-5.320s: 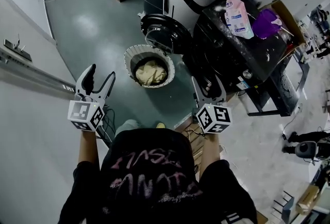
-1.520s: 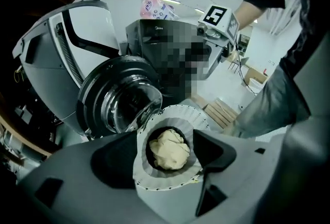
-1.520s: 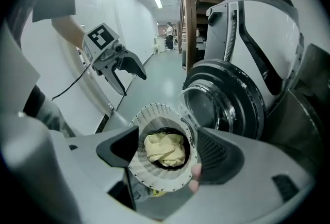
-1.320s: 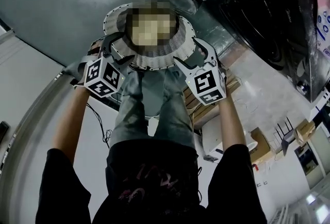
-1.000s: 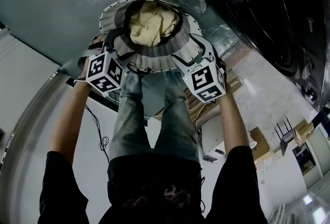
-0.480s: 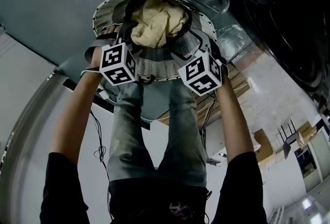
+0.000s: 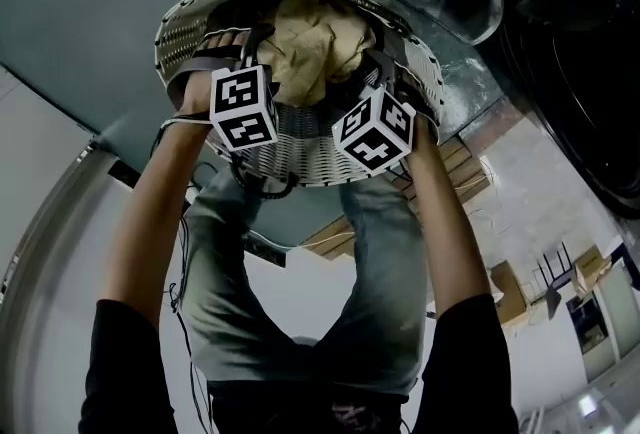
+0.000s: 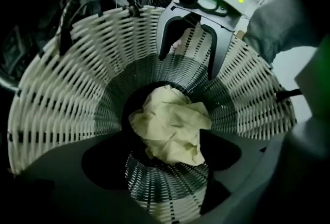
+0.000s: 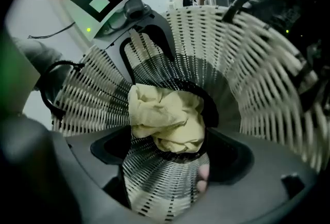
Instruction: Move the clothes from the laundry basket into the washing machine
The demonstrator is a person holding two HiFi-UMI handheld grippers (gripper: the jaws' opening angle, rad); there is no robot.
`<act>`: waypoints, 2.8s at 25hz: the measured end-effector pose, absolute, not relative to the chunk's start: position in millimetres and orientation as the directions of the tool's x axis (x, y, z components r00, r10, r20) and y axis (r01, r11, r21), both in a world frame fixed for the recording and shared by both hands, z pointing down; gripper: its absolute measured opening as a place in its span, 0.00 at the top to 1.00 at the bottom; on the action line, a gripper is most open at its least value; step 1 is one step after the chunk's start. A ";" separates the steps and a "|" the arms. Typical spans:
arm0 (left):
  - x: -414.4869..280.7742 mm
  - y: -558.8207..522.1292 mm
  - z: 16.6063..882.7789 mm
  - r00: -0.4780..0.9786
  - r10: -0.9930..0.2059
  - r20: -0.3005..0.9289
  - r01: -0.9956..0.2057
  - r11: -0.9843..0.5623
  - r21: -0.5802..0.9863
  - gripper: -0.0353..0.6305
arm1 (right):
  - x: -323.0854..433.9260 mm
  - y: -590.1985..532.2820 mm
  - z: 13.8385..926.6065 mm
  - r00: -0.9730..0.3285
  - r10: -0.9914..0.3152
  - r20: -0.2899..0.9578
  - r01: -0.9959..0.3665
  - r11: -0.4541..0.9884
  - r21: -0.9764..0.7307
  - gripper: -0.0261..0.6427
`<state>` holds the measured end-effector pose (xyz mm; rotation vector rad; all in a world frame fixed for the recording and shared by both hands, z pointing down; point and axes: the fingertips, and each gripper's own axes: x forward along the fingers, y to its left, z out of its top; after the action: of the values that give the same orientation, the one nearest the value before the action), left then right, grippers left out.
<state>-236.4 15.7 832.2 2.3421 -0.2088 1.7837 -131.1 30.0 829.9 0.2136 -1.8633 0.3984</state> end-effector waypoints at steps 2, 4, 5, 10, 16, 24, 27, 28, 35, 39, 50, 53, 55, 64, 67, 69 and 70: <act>-235.3 15.3 851.7 0.251 0.015 0.968 -0.236 -0.969 0.076 0.30 | -132.5 30.6 847.9 -0.314 0.060 0.947 -0.337 0.926 -0.170 0.27; -232.2 17.5 870.3 0.250 0.032 0.968 -0.250 -0.964 0.097 0.28 | -135.4 30.2 864.2 -0.316 0.060 0.947 -0.340 0.925 -0.172 0.27; -230.9 19.2 879.4 0.249 0.043 0.968 -0.255 -0.961 0.108 0.27 | -136.4 30.3 872.5 -0.316 0.061 0.947 -0.342 0.923 -0.174 0.26; -228.7 25.1 924.4 0.215 0.080 0.973 -0.258 -0.957 0.136 0.19 | -130.9 27.0 913.9 -0.291 0.076 0.954 -0.366 0.912 -0.185 0.21; -227.7 29.5 970.3 0.228 0.093 0.969 -0.278 -0.948 0.156 0.17 | -130.3 29.1 958.8 -0.256 0.087 0.963 -0.351 0.920 -0.176 0.21; -231.3 28.5 1016.4 0.184 0.090 0.979 -0.264 -0.955 0.137 0.17 | -128.1 32.6 1008.3 -0.210 0.079 0.975 -0.315 0.938 -0.144 0.22; -229.3 27.0 1031.7 0.166 0.099 0.981 -0.262 -0.955 0.140 0.17 | -123.5 26.8 1021.3 -0.203 0.053 0.978 -0.331 0.936 -0.120 0.27; -229.3 25.3 1035.8 0.158 0.102 0.982 -0.266 -0.953 0.142 0.17 | -123.8 23.4 1024.4 -0.203 0.042 0.978 -0.334 0.936 -0.110 0.29; -223.5 43.7 1049.6 0.122 0.181 0.976 -0.225 -0.953 0.205 0.60 | -125.8 25.5 1045.5 -0.192 0.033 0.981 -0.357 0.929 -0.101 0.41; -224.1 42.9 1048.6 0.132 0.174 0.976 -0.235 -0.951 0.201 0.79 | -127.7 28.0 1049.3 -0.198 0.040 0.979 -0.371 0.922 -0.113 0.51; -223.2 20.0 988.2 0.226 0.106 0.968 -0.386 -0.903 0.189 0.85 | -128.1 8.9 993.3 -0.241 -0.051 0.969 -0.499 0.863 -0.078 0.82; -225.6 17.0 956.9 0.251 0.088 0.964 -0.424 -0.885 0.191 0.85 | -129.1 4.0 961.8 -0.276 -0.094 0.956 -0.526 0.848 -0.068 0.83; -226.5 17.2 934.9 0.267 0.073 0.961 -0.439 -0.878 0.189 0.85 | -129.3 2.0 939.7 -0.301 -0.110 0.947 -0.548 0.833 -0.077 0.83; -230.1 17.5 835.8 0.328 0.007 0.945 -0.500 -0.847 0.180 0.85 | -130.6 1.0 838.2 -0.361 -0.177 0.916 -0.600 0.796 -0.082 0.83; -229.6 18.6 803.6 0.350 -0.029 0.936 -0.515 -0.841 0.166 0.85 | -129.4 2.4 802.6 -0.377 -0.217 0.901 -0.622 0.780 -0.072 0.83; -229.7 21.9 782.9 0.358 -0.045 0.933 -0.528 -0.833 0.162 0.85 | -128.0 5.6 780.8 -0.392 -0.230 0.890 -0.630 0.773 -0.078 0.83; -228.4 24.0 772.4 0.364 -0.051 0.930 -0.535 -0.829 0.163 0.85 | -126.1 7.3 770.7 -0.398 -0.234 0.887 -0.638 0.766 -0.084 0.83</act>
<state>-228.4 24.0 772.4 2.1881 -0.5088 1.4691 -126.1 7.3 770.7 0.6577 -1.9754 0.5155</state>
